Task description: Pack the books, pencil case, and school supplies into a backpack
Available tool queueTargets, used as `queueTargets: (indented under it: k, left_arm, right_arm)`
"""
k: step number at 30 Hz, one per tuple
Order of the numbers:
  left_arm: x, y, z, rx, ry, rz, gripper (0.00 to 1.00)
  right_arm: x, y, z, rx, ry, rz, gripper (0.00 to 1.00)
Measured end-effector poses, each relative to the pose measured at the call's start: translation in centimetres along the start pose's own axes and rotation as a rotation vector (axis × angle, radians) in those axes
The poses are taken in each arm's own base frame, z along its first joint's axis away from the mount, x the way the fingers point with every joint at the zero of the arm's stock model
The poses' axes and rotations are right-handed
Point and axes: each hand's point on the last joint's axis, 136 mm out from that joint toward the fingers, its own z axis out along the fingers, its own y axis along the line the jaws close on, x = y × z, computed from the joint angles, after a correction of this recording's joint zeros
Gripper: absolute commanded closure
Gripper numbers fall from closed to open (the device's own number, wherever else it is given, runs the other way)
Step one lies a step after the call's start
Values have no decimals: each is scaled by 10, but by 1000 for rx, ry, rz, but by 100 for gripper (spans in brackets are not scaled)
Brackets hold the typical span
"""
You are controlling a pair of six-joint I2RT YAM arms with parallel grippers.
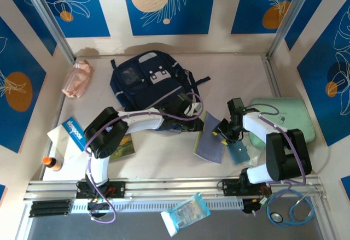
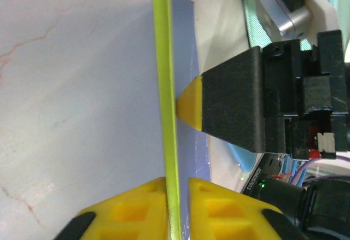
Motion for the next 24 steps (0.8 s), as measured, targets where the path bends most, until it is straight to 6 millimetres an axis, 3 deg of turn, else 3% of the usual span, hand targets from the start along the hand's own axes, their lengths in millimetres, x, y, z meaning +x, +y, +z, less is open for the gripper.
queueTargets:
  k: [2,6,10,20,24]
  left_arm:
    - [-1,4,-1,-9,-2,-5,100]
    - [-9,15,-7,-26,-21,-17,100]
    - [-16,26,-29,-40,-65,-26,100]
    - [-96,17,-150,-27,-448,-25,100]
    - [-116,13,-198,-15,-657,-49,100]
  right_arm:
    - [0,0,0,-2,-1,-1,49]
    - [-4,10,-5,-47,-35,-25,41]
    - [-8,24,-25,-135,-106,-57,36]
    - [-5,71,-74,-401,-197,-127,26]
    - [-2,107,-91,-577,-181,-131,24]
